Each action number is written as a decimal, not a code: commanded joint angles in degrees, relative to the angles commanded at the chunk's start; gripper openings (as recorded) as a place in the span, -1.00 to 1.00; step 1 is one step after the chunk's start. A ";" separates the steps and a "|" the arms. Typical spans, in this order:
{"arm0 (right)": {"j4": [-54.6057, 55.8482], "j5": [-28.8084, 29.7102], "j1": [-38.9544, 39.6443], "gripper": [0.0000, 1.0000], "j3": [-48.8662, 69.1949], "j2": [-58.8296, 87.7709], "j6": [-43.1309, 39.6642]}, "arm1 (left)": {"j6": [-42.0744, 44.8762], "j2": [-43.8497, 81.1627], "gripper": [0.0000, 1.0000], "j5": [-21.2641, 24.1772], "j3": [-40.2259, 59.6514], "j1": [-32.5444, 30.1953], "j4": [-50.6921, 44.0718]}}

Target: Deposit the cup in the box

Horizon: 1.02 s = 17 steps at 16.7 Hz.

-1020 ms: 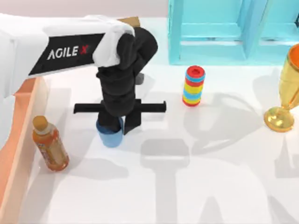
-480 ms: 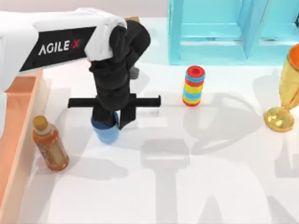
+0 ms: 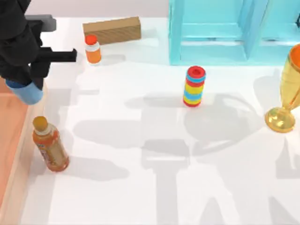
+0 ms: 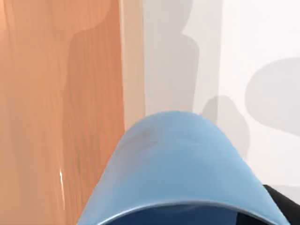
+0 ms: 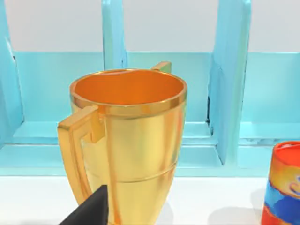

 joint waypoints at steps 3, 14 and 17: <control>0.00 0.00 0.00 1.00 0.00 0.00 0.00 | 9.21 -4.52 -1.00 -0.31 -0.89 8.98 -5.04; 0.00 0.00 0.00 1.00 0.00 0.00 0.00 | 19.09 -8.03 -1.00 -1.62 -3.33 19.73 -10.19; 0.00 0.00 0.00 1.00 0.00 0.00 0.00 | 19.17 -7.94 -1.00 -1.52 -6.47 20.48 -6.67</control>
